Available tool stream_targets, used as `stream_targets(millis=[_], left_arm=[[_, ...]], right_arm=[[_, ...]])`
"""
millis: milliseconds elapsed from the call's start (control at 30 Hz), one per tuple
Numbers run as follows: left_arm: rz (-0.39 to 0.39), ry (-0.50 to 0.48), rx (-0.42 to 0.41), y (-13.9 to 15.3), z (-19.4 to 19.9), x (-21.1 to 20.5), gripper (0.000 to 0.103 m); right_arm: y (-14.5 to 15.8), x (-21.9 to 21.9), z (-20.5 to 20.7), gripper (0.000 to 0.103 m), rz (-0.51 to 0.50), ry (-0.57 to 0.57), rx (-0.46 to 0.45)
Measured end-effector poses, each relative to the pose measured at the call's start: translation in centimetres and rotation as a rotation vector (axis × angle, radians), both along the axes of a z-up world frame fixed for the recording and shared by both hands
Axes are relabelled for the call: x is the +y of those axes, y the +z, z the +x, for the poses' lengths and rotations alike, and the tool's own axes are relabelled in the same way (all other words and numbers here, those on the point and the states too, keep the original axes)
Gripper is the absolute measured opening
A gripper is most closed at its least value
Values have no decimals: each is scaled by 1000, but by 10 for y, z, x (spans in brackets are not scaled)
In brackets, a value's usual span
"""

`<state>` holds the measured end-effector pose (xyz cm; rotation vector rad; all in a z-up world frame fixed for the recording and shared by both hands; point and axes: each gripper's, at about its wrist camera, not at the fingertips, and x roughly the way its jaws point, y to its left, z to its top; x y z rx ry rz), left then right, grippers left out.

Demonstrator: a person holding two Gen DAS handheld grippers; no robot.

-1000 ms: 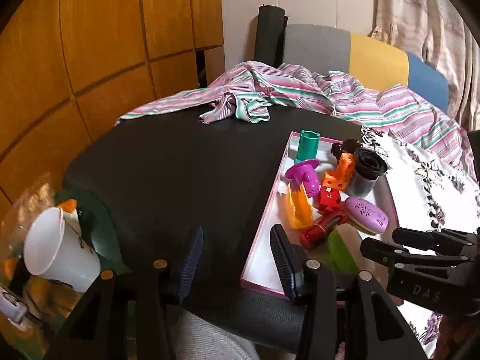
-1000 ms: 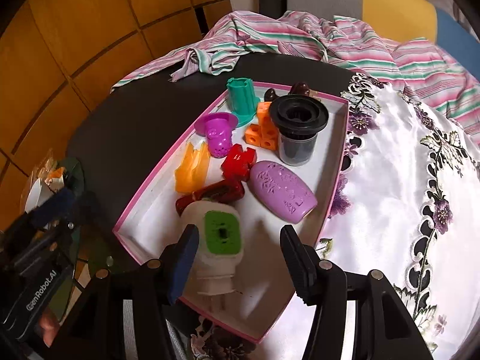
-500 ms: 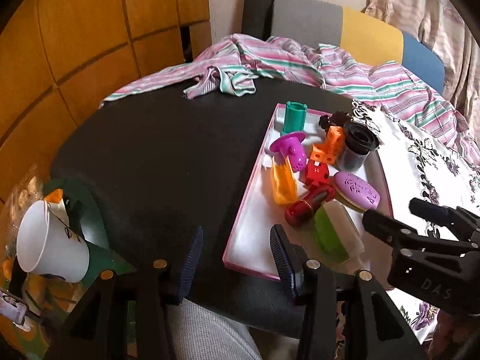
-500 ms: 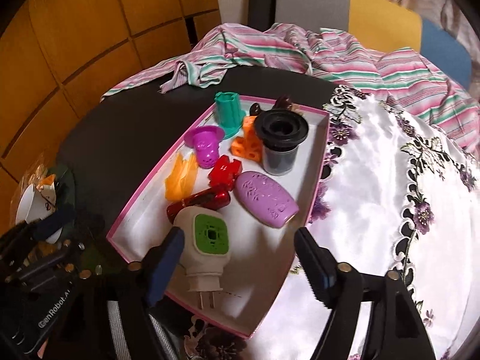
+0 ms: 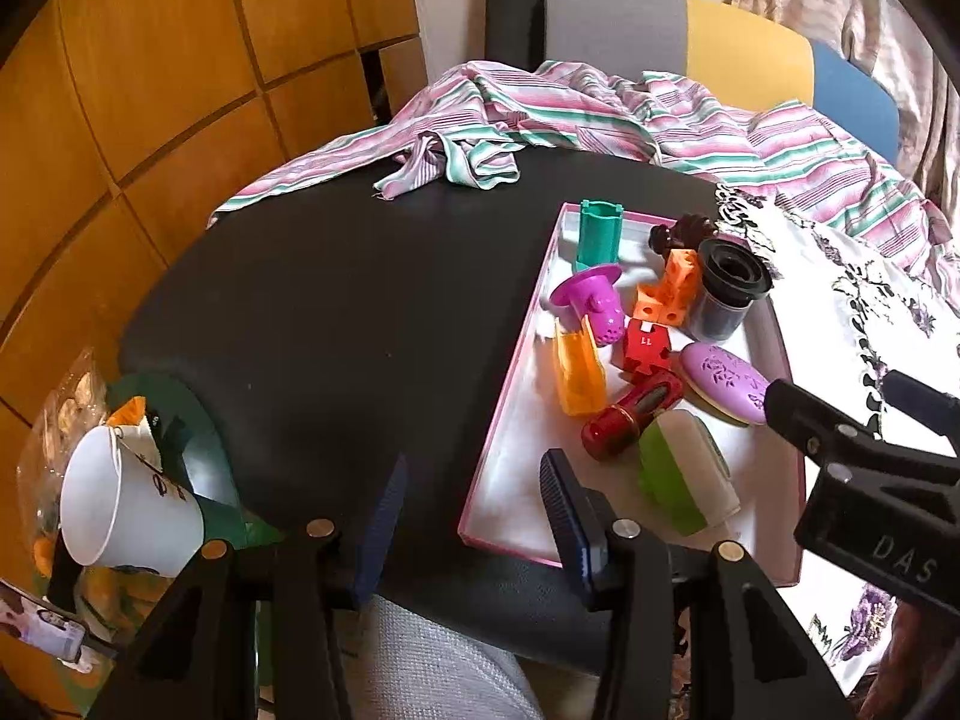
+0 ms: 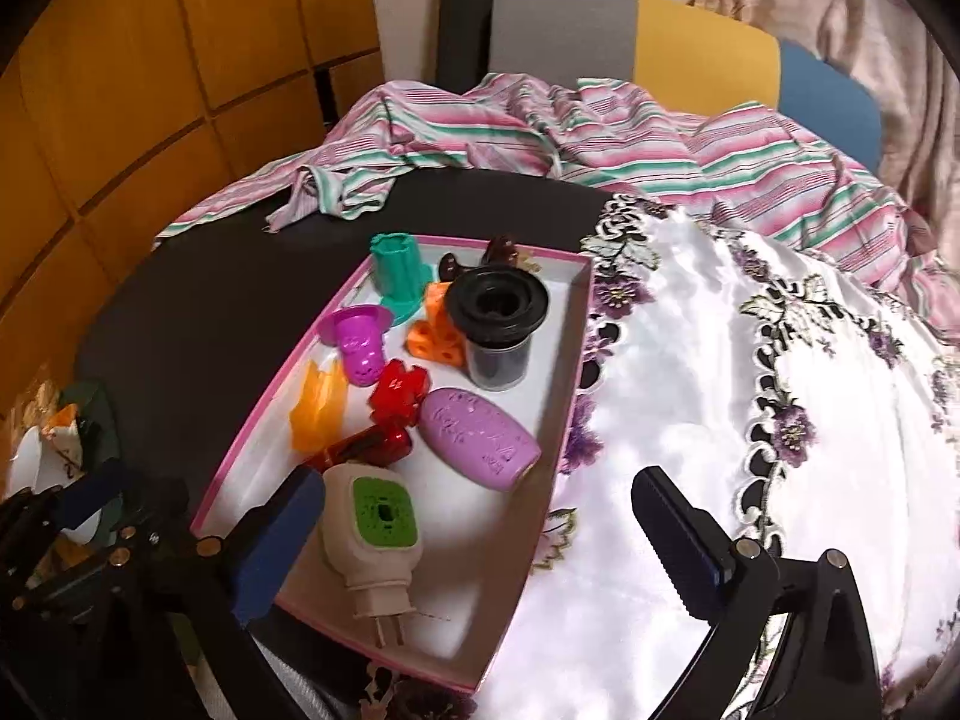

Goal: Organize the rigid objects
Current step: 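Lower the green plug device into the tray and open the right tool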

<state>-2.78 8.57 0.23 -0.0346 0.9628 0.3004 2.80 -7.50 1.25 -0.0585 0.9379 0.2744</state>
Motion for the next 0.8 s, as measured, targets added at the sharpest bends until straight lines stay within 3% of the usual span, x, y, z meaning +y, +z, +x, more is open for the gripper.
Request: stream_targets(millis=[367,633,800], left_arm=[[24,-31,-17,9,12,-10,47],[-19,-43,-18,9,18,-16,47],[31,-16,-54,11,14,-19,47]], right_arm=[[6,-6,11,103,-48,-124,-4],[5,-16,14,103,-45,-169,-8],[6,-27,16,103,-28,-192,-11]])
